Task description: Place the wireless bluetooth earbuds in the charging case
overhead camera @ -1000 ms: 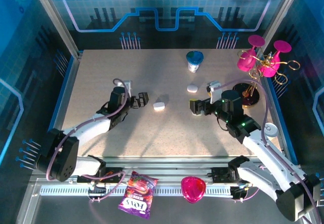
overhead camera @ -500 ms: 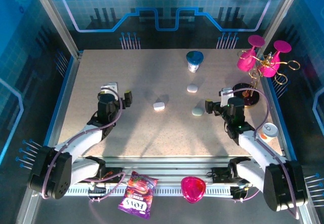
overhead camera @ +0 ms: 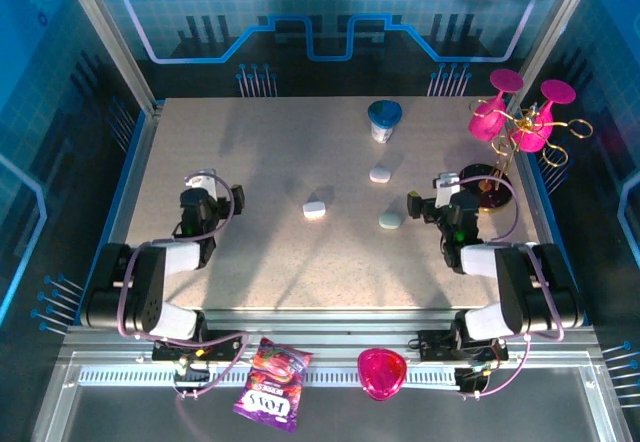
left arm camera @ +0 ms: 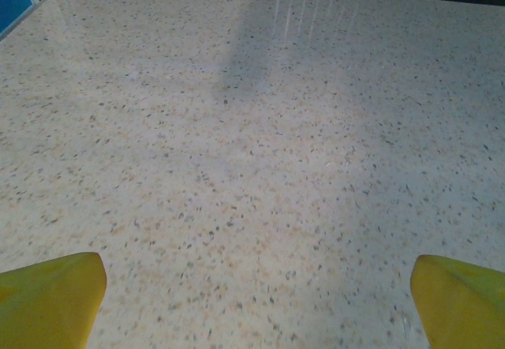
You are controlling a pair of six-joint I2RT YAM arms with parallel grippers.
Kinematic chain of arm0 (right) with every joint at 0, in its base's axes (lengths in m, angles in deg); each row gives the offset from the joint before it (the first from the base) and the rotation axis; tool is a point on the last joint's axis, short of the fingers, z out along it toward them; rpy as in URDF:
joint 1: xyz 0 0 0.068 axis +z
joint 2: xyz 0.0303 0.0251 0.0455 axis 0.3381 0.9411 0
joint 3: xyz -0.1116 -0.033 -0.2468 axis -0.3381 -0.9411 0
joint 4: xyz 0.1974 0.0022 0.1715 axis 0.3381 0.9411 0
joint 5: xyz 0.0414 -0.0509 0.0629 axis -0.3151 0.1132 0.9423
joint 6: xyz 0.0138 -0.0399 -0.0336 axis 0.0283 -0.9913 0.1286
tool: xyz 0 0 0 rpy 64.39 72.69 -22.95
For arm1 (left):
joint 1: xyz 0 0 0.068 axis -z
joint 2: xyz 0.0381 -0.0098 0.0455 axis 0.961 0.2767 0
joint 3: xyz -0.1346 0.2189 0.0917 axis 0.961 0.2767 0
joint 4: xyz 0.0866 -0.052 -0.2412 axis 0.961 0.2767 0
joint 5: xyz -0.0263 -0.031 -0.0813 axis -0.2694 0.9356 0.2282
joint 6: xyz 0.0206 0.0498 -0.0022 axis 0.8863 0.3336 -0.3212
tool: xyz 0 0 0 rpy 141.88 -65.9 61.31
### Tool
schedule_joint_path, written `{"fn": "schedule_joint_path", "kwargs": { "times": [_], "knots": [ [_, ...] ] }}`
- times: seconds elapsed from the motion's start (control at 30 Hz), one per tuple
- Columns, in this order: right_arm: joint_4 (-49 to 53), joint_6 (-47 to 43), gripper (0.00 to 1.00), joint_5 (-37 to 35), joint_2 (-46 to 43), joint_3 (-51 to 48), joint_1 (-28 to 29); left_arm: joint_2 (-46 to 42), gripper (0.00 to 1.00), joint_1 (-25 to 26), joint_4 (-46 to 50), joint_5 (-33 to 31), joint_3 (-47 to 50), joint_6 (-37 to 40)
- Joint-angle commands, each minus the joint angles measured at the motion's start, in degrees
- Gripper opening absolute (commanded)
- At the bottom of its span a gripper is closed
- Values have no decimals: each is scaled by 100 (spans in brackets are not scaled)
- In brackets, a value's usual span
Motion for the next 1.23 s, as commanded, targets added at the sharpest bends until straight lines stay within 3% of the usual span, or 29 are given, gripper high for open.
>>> {"fn": "schedule_joint_path", "kwargs": {
  "times": [0.0,0.17,1.2],
  "knots": [
    [-1022,-54,100,368,505,89,-109,391,99,-98,-738,472,-123,19],
    [-453,-4,100,295,449,330,-150,527,99,-44,-1079,501,10,109],
    [-540,-24,100,242,478,308,-121,544,99,69,-905,643,-84,315]
  ]
}}
